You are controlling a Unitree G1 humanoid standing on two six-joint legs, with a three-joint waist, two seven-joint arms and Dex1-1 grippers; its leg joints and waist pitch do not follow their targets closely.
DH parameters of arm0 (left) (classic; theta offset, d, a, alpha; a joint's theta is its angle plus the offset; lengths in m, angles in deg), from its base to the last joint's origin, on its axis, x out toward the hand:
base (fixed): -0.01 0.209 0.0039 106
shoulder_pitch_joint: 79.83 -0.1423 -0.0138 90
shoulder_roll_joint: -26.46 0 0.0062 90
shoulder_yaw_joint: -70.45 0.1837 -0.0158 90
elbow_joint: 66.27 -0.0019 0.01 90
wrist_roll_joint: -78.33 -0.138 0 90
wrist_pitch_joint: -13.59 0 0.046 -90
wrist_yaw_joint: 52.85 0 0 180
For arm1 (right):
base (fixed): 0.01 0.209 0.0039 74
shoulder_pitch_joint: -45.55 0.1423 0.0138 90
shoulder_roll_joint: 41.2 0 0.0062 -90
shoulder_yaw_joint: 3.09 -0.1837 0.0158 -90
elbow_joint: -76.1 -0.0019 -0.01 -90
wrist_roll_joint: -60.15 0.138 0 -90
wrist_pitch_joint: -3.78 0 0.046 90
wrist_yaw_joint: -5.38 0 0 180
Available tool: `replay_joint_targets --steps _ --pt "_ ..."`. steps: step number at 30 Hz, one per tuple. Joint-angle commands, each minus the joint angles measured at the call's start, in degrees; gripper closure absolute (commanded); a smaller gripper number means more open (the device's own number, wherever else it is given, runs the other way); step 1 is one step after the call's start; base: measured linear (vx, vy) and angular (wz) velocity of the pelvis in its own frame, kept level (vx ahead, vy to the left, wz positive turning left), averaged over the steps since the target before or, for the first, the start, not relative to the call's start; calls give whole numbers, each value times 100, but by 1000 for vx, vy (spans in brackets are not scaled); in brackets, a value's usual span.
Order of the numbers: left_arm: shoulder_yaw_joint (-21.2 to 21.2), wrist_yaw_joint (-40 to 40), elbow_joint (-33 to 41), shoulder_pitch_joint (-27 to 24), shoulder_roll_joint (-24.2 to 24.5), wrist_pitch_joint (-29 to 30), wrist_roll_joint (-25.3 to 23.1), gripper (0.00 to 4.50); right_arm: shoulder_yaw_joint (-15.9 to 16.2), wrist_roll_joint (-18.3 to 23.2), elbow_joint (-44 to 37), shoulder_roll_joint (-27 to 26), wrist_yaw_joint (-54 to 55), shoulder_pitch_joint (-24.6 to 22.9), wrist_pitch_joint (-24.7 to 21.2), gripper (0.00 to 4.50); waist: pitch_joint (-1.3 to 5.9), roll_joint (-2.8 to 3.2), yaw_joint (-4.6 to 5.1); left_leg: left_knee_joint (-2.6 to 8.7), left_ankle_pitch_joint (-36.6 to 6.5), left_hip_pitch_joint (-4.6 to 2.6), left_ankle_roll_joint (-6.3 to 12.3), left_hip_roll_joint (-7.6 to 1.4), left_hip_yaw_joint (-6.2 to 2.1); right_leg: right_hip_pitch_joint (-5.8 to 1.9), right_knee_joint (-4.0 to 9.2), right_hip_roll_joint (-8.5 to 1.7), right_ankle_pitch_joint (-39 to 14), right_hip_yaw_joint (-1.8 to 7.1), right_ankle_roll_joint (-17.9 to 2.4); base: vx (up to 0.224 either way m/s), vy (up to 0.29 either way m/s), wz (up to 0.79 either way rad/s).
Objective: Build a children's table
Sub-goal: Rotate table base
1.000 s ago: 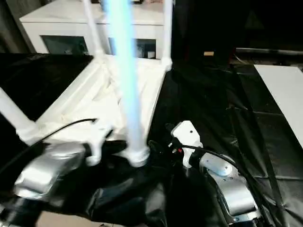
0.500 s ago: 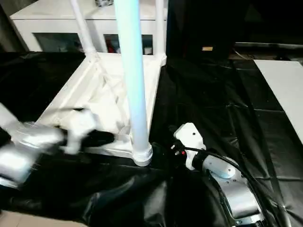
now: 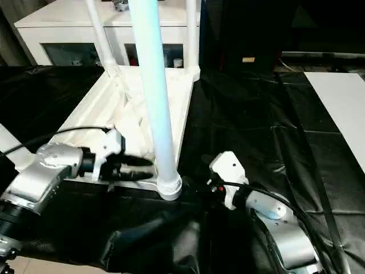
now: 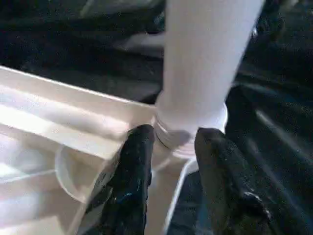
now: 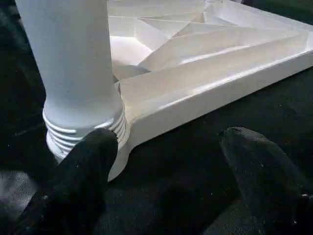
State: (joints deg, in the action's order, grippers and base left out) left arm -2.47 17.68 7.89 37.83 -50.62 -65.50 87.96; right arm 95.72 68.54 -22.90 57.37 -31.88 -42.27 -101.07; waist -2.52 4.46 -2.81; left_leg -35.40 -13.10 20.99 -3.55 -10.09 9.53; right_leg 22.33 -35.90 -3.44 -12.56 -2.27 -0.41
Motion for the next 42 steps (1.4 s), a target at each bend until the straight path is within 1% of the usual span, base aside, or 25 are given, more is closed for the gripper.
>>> replay_joint_targets --steps 1,4,5,7,10,11,12,15,16,17,18,21,22,24,25,26,27,29,30,31,35,36,39,41,42 --pt "168 236 -149 90 193 -62 -216 242 -22 6 -179 56 -74 -5 -66 69 304 -19 -3 465 -647 -27 256 -263 -103 -292 432 -433 -405 262 -1325 0 0 0" --pt "293 513 -331 86 392 -73 -341 232 4 13 -173 98 -109 1 -101 69 299 -9 2 471 -654 -26 247 -262 -107 -290 430 -438 -415 262 -1325 0 0 0" --pt "306 567 -374 82 423 -74 -350 232 10 18 -177 104 -113 -1 -111 69 294 -34 9 477 -679 -33 232 -267 -105 -284 432 -434 -434 262 -1330 0 0 0" --pt "300 550 -588 119 400 -209 -384 232 36 37 -190 120 -137 -4 -138 69 288 -14 7 482 -709 -27 221 -269 -107 -287 430 -449 -467 262 -1369 0 0 0" --pt "231 212 -1331 412 176 -818 -570 232 144 135 -337 171 -313 -28 -266 69 284 -28 3 460 -749 -35 239 -249 -90 -283 456 -429 -493 266 -1360 0 0 0" --pt "226 201 -1358 426 166 -837 -573 232 150 138 -345 176 -322 -30 -272 69 298 -33 -19 458 -671 -27 246 -255 -103 -312 438 -449 -424 269 -1328 0 0 0" --pt "221 194 -1640 605 108 -978 -622 232 272 254 -557 361 -617 -145 -437 69 299 -4 -26 462 -631 -28 251 -270 -110 -308 430 -459 -336 265 -1332 0 0 0" --pt "245 216 -1733 668 112 -1037 -664 232 325 310 -648 457 -761 -201 -509 69 302 -24 -38 457 -574 -13 295 -276 -116 -322 415 -459 -125 268 -1357 0 0 0" --pt "241 232 -1846 738 104 -1097 -687 232 375 332 -726 573 -888 -260 -564 69 307 -22 -47 450 -551 -13 308 -272 -116 -328 412 -455 -86 263 -1360 0 0 0" --pt "232 255 -1957 804 90 -1146 -698 232 396 360 -771 664 -991 -307 -602 69 321 -1 -58 439 -512 -19 326 -278 -119 -323 397 -468 10 266 -1399 0 0 0" --pt "237 312 -2029 849 83 -1139 -696 232 392 350 -780 719 -1026 -323 -605 69 317 -16 -60 442 -524 -18 329 -282 -116 -323 401 -470 19 264 -1424 0 0 0" --pt "294 384 -2181 915 86 -1218 -771 232 375 339 -770 758 -1046 -318 -602 69 292 -22 -52 460 -653 -15 294 -281 -114 -315 429 -470 -202 261 -1430 0 0 0" --pt "353 444 -2284 933 99 -1234 -834 232 361 324 -754 756 -1037 -297 -592 69 294 -12 -51 460 -733 -27 268 -280 -110 -311 452 -480 -387 268 -1412 0 0 0" --pt "419 512 -2435 967 106 -1261 -906 232 341 302 -739 753 -1021 -270 -581 69 295 -13 -55 465 -753 -32 236 -288 -114 -313 448 -484 -467 273 -1404 0 0 0" --pt "469 586 -2555 992 113 -1228 -950 257 324 296 -727 753 -1012 -246 -584 69 292 -13 -52 471 -766 -28 213 -294 -118 -312 452 -485 -517 276 -1388 0 0 0" --pt "469 586 -2555 992 113 -1228 -950 257 324 296 -727 753 -1012 -246 -584 69 292 -12 -54 472 -751 -30 211 -291 -118 -307 451 -482 -519 276 -1383 0 0 0" --pt "498 621 -2715 1024 104 -1260 -1001 269 314 304 -728 767 -1007 -221 -598 69 298 24 -60 469 -761 -36 198 -296 -120 -304 448 -489 -498 276 -1399 0 0 0" --pt "473 606 -2980 1105 43 -1424 -1030 278 305 324 -756 795 -1007 -203 -638 69 309 6 -55 462 -714 -39 205 -288 -119 -309 443 -472 -359 271 -1414 0 0 0" --pt "473 606 -2980 1105 43 -1424 -1030 304 305 324 -756 795 -1007 -203 -638 69 309 6 -55 462 -714 -39 205 -288 -119 -309 443 -472 -359 271 -1414 0 0 0" --pt "465 614 -3045 1134 20 -1450 -1029 311 304 326 -758 801 -1007 -201 -642 69 312 10 -69 457 -644 -30 217 -291 -123 -316 425 -487 -181 272 -1460 0 0 0" --pt "472 682 -3184 1206 -43 -1474 -1069 332 325 320 -764 807 -996 -213 -637 69 321 4 -83 448 -581 -29 251 -298 -121 -330 398 -493 69 269 -1537 0 0 0" --pt "485 715 -3317 1261 -92 -1501 -1104 355 339 313 -760 796 -990 -199 -640 69 324 24 -81 443 -564 -27 266 -294 -121 -329 400 -492 113 266 -1542 0 0 0" --pt "449 845 -3410 1309 -147 -1432 -1061 370 340 297 -737 786 -970 -182 -620 69 323 6 -80 450 -604 -35 262 -300 -121 -335 405 -494 83 267 -1558 0 0 0" --pt "426 908 -3437 1330 -170 -1380 -1034 396 334 286 -714 776 -948 -169 -602 69 333 2 -87 443 -554 -31 263 -303 -122 -344 390 -504 146 271 -1580 0 0 0" --pt "435 915 -3434 1329 -175 -1281 -1042 403 341 275 -704 779 -948 -165 -591 69 326 -15 -78 448 -538 -23 265 -300 -119 -347 387 -499 172 270 -1585 0 0 0"
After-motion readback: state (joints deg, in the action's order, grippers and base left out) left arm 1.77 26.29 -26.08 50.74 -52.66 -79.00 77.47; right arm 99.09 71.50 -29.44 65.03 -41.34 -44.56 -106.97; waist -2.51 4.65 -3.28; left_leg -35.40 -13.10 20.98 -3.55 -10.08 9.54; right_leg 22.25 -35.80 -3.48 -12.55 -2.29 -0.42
